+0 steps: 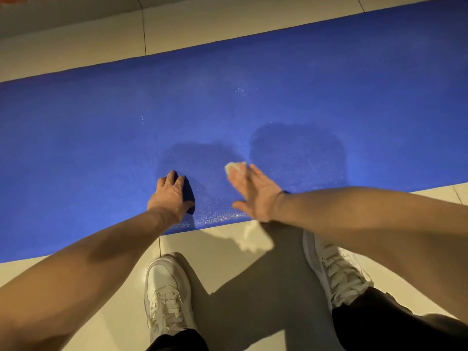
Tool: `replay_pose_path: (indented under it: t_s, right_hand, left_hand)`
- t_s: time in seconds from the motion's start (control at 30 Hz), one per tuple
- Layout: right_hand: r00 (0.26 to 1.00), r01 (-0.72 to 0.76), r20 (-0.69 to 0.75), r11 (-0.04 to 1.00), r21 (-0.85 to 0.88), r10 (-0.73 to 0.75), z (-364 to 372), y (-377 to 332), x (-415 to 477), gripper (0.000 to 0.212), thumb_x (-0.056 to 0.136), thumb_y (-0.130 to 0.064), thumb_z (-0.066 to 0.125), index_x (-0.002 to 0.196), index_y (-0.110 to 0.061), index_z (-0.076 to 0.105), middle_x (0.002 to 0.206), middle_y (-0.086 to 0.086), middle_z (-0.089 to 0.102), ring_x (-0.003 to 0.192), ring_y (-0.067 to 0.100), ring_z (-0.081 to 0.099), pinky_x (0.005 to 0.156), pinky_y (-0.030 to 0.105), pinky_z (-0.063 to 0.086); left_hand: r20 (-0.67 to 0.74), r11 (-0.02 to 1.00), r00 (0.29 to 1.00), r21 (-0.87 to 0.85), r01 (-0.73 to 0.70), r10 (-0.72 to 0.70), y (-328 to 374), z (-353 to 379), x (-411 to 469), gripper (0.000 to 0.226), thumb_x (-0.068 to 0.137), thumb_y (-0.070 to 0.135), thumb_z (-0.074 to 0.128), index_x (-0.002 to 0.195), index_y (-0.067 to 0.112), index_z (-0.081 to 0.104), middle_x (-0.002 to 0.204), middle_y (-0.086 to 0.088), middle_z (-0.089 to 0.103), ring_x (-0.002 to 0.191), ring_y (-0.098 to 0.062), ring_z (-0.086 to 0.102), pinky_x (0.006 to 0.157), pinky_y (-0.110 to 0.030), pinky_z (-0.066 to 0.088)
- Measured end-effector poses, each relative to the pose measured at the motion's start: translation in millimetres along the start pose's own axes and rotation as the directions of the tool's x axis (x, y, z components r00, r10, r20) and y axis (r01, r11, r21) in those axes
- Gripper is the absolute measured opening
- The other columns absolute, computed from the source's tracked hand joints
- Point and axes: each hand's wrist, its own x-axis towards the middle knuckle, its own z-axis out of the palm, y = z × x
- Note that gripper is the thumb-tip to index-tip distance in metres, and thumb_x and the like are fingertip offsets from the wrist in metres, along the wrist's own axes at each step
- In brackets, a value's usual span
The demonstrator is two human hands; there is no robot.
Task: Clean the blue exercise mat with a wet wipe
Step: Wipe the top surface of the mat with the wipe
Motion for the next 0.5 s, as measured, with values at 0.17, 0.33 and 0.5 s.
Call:
replay_pose_path:
  t_s: [0.17,0.33,0.5]
  right_hand:
    - [0.906,-0.422,0.015,0.904,0.073,0.422,-7.7,45.1,5.5,0.086,0.100,-0.065,0.019,0.157,-0.014,-0.021,0.164,0.007,-0.028,0.151,0.032,-0.026,0.124,0.047,-0.013]
    - [0.964,-0.253,-0.050,0.959,0.125,0.260,8.6,-23.8,22.2,0.091,0.096,-0.068,0.028,0.162,-0.012,0.000,0.167,0.015,-0.016,0.150,0.043,-0.022,0.121,0.057,-0.009]
    - [0.995,0.102,0.014,0.985,-0.141,-0.100,11.4,-49.0,23.8,0.080,0.097,-0.068,0.006,0.161,-0.020,-0.004,0.168,0.006,-0.017,0.150,0.044,-0.021,0.122,0.056,-0.006]
  left_hand:
    - [-0.016,1.000,1.000,-0.020,-0.004,0.004,-1.4,-3.1,4.2,0.086,0.093,0.040,0.067,0.159,0.020,0.016,0.165,-0.001,0.007,0.146,-0.028,0.015,0.112,-0.048,0.040]
    - [-0.007,1.000,1.000,-0.018,0.004,-0.005,-5.2,-1.1,7.8,0.087,0.093,0.040,0.067,0.159,0.020,0.014,0.166,-0.001,0.006,0.147,-0.028,0.014,0.112,-0.050,0.040]
    - [-0.030,1.000,1.000,-0.030,0.000,-0.001,-5.4,-1.1,12.7,0.087,0.091,0.041,0.068,0.158,0.019,0.018,0.164,0.000,0.008,0.146,-0.027,0.012,0.111,-0.048,0.041]
